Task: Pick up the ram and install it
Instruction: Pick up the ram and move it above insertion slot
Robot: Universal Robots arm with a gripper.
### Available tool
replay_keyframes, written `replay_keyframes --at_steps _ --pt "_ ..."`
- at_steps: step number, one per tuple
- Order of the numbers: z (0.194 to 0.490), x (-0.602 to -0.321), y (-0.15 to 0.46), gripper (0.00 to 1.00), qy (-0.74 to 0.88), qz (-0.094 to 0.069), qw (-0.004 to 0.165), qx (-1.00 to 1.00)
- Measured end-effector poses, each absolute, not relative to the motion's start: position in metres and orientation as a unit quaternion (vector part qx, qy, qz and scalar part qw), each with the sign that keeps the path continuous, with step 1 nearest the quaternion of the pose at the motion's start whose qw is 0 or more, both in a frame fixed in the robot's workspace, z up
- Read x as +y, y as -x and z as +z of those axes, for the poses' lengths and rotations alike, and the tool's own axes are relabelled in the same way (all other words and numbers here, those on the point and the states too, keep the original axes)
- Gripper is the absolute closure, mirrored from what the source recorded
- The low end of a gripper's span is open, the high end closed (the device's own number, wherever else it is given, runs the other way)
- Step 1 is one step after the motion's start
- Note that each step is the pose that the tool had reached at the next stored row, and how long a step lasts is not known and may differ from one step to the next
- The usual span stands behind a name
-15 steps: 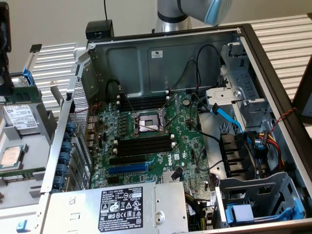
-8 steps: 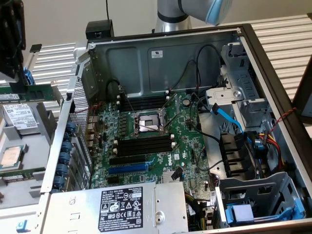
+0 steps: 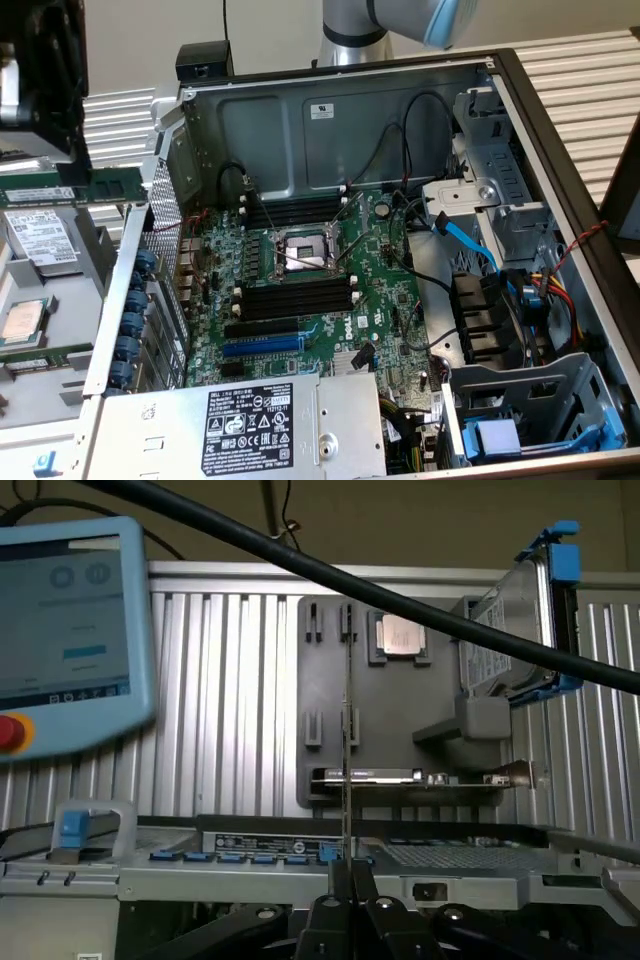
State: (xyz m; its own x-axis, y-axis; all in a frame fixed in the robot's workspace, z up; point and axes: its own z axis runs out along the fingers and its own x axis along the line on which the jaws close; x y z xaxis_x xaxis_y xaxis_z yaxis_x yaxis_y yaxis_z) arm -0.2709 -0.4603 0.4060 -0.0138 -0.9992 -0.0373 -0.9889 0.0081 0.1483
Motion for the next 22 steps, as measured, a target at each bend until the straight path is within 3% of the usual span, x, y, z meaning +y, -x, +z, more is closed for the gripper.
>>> replay_keyframes --at_steps 22 --pt "0.406 -0.448 0.180 0.88 -0.701 -0.065 0.038 -0.709"
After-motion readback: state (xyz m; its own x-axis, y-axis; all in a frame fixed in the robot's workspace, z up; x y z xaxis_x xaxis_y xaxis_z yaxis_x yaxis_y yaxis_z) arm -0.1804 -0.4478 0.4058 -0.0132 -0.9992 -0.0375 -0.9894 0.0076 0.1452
